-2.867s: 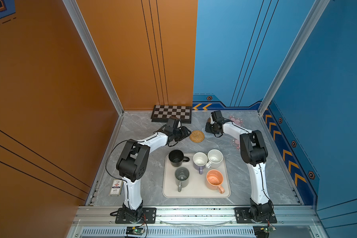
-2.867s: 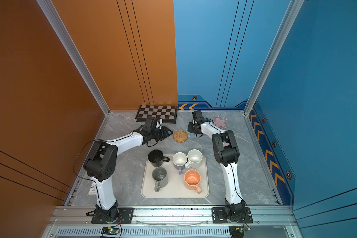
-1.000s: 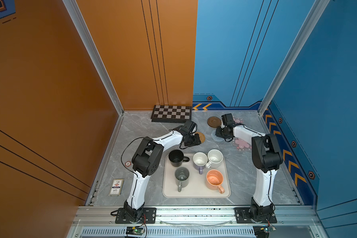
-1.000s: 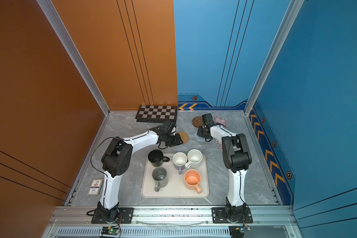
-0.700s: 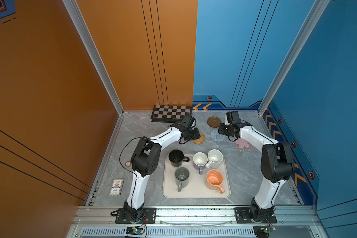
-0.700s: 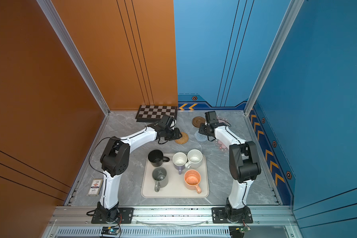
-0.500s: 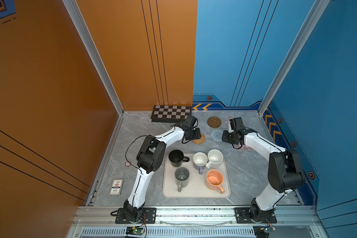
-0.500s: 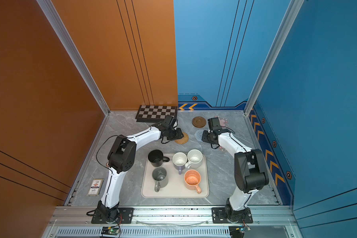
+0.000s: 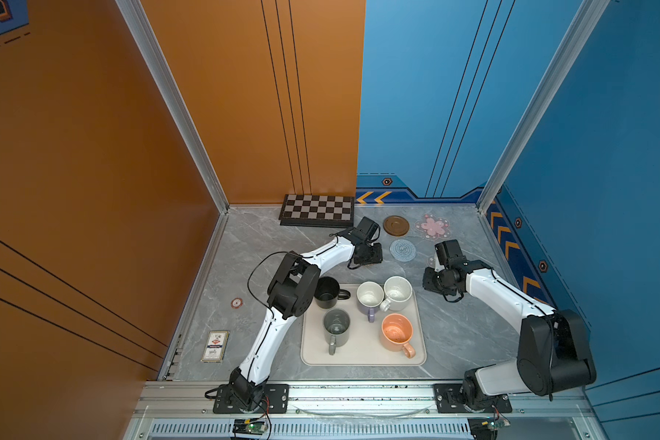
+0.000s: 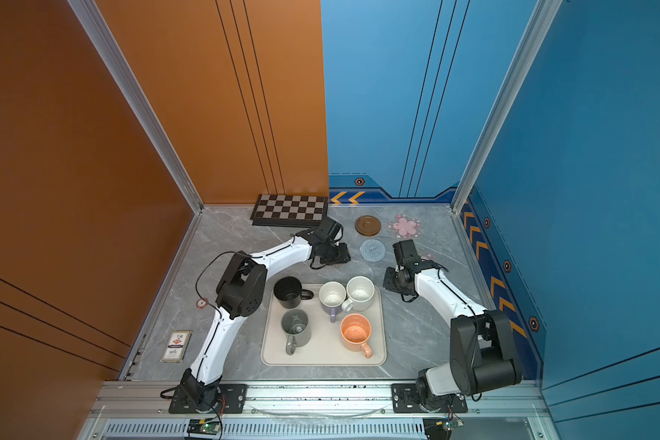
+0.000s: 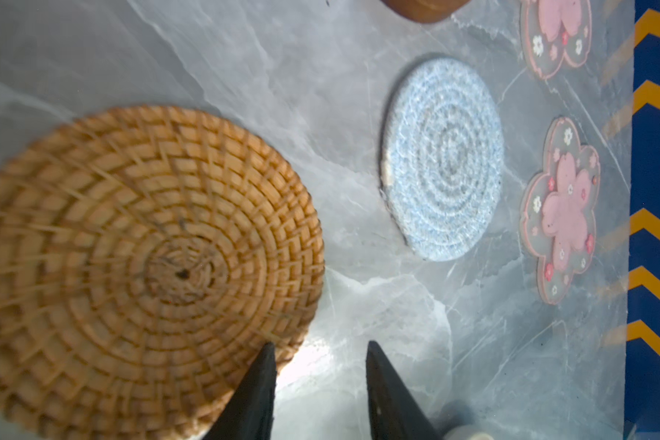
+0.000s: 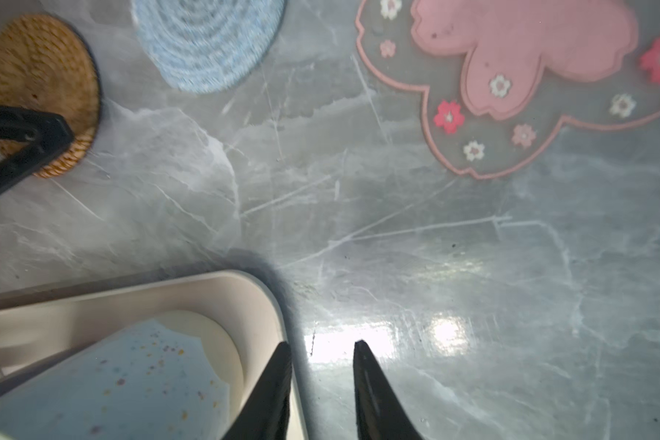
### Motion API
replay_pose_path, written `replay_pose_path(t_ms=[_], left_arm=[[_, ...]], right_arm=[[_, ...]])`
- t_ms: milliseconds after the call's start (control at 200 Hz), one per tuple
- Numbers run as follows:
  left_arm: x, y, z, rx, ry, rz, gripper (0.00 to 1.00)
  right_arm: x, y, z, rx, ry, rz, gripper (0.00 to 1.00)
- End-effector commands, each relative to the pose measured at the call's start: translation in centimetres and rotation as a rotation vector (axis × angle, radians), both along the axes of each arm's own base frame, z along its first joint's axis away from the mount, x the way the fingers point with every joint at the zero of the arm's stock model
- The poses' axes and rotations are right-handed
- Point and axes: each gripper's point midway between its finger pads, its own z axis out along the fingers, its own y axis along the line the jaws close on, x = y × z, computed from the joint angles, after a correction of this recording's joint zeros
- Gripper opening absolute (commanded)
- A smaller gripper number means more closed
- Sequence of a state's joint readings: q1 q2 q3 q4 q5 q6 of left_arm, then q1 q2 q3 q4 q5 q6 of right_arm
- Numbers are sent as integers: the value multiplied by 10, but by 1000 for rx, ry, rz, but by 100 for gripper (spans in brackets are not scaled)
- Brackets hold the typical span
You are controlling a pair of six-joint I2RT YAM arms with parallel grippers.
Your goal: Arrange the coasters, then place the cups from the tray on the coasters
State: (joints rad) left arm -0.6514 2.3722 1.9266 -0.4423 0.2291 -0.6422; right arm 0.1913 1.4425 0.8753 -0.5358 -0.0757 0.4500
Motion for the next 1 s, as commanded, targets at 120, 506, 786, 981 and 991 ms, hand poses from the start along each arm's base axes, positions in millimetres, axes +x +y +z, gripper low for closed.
replay_pose_path(t_ms=[120, 506, 786, 981, 991], left_arm=[[-19, -8, -7, 1, 73, -27, 40], [-11, -1, 46, -36, -22, -31, 41], [-6, 12, 77, -51, -75, -17, 42], [-5, 24, 89, -41, -101, 0, 43], [-5, 24, 89, -40, -101, 1, 43]], right_arm=[[-33, 13, -15, 26, 71, 35, 31], [-62, 21, -46, -13, 157, 75, 31], [-72, 31, -59, -36, 196, 117, 27], [-78, 44, -66, -43, 220, 162, 24], [-78, 46, -66, -39, 221, 164, 24]])
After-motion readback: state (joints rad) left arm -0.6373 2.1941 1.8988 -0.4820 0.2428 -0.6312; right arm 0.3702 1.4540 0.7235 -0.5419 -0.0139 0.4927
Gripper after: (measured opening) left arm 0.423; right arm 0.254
